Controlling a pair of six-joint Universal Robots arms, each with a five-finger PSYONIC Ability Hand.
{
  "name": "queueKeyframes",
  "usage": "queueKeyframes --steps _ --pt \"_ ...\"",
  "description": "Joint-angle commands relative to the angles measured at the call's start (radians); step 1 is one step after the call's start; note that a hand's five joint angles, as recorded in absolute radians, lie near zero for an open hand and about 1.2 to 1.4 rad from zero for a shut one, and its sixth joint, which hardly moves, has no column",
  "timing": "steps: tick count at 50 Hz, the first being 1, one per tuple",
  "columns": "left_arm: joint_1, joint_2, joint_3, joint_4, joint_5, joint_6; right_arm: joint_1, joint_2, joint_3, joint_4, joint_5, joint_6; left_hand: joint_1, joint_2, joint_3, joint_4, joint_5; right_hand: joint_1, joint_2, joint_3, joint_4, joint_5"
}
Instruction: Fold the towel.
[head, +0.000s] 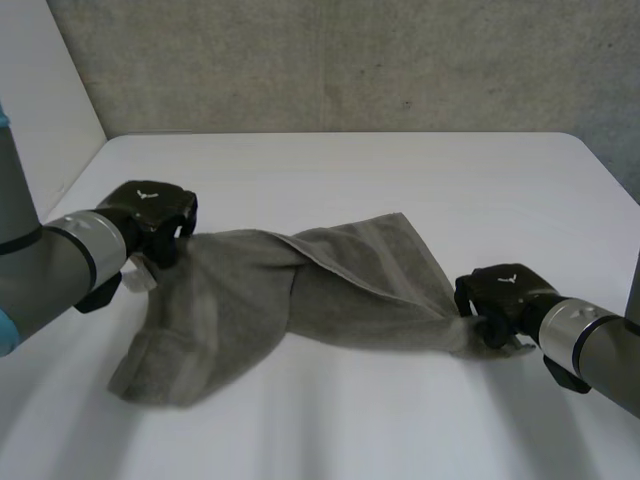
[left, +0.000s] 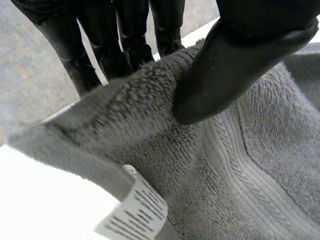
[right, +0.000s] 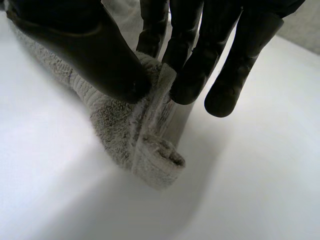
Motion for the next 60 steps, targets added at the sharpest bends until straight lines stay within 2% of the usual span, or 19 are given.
queueKeyframes --steps 1,4,5,6,7,8,25,29,32,41,53,57,59,60 --pt "0.003 0.049 -0.01 0.001 0.001 -0.002 -0.005 -0.02 0.002 0.0 -0.011 0.017 0.057 0.002 -0.011 0.0 0.032 0.086 0.092 0.062 0.06 0.066" --pt "0.003 0.056 -0.024 0.001 0.001 -0.002 -0.008 -0.02 0.008 0.003 -0.014 0.009 0.057 0.002 -0.011 0.0 0.032 0.086 0.092 0.062 0.06 0.066" --pt "0.003 0.057 -0.036 0.001 0.003 -0.002 -0.008 -0.018 0.014 0.005 -0.014 0.005 0.054 -0.001 -0.013 -0.003 0.029 -0.242 -0.235 -0.266 -0.267 -0.262" --pt "0.003 0.057 -0.036 0.001 0.003 -0.002 -0.008 -0.018 0.014 0.005 -0.014 0.005 0.054 -0.001 -0.014 -0.003 0.029 -0.245 -0.238 -0.269 -0.27 -0.265" --pt "0.005 0.057 -0.047 0.004 0.003 -0.002 -0.005 -0.014 0.02 0.003 -0.01 0.002 0.054 -0.001 -0.014 -0.003 0.029 -0.428 -0.422 -0.452 -0.454 -0.448" --pt "0.005 0.057 -0.058 0.01 0.003 -0.002 -0.004 -0.004 0.025 0.0 -0.002 0.002 0.054 -0.001 -0.014 -0.003 0.029 -0.482 -0.476 -0.506 -0.508 -0.502" --pt "0.042 0.073 -0.128 0.028 0.003 0.004 -0.008 0.014 0.033 -0.027 0.006 -0.001 0.054 -0.001 -0.014 -0.003 0.029 -0.568 -0.561 -0.592 -0.593 -0.588" --pt "0.051 0.098 -0.139 0.027 0.004 0.006 -0.008 0.016 0.034 -0.032 0.012 -0.003 0.054 -0.001 -0.014 -0.003 0.029 -0.755 -0.748 -0.779 -0.78 -0.775" --pt "0.065 0.119 -0.143 0.025 0.006 0.009 -0.008 0.01 0.04 -0.03 0.017 -0.003 0.054 -0.001 -0.014 -0.003 0.029 -0.809 -0.802 -0.833 -0.834 -0.828" --pt "0.092 0.153 -0.145 0.024 0.01 0.01 -0.008 0.005 0.077 -0.03 0.012 -0.003 0.054 -0.001 -0.014 -0.003 0.029 -0.838 -0.831 -0.862 -0.863 -0.858" --pt "0.108 0.17 -0.165 0.024 0.009 0.01 -0.008 0.008 0.1 -0.033 0.012 -0.004 0.054 -0.001 -0.014 -0.003 0.029 -0.753 -0.746 -0.777 -0.778 -0.773" --pt "0.122 0.176 -0.174 0.025 0.009 0.01 -0.008 0.006 0.102 -0.033 0.006 -0.004 0.054 -0.001 -0.014 -0.003 0.029 -0.571 -0.564 -0.595 -0.596 -0.591" --pt "0.134 0.178 -0.179 0.025 0.01 0.01 -0.01 0.002 0.1 -0.033 0.0 -0.004 0.054 -0.001 -0.014 -0.003 0.029 -0.247 -0.24 -0.271 -0.272 -0.267" --pt "0.134 0.178 -0.179 0.025 0.01 0.01 -0.01 0.002 0.1 -0.033 0.0 -0.004 0.054 -0.001 -0.014 -0.003 0.029 -0.245 -0.238 -0.269 -0.27 -0.265"
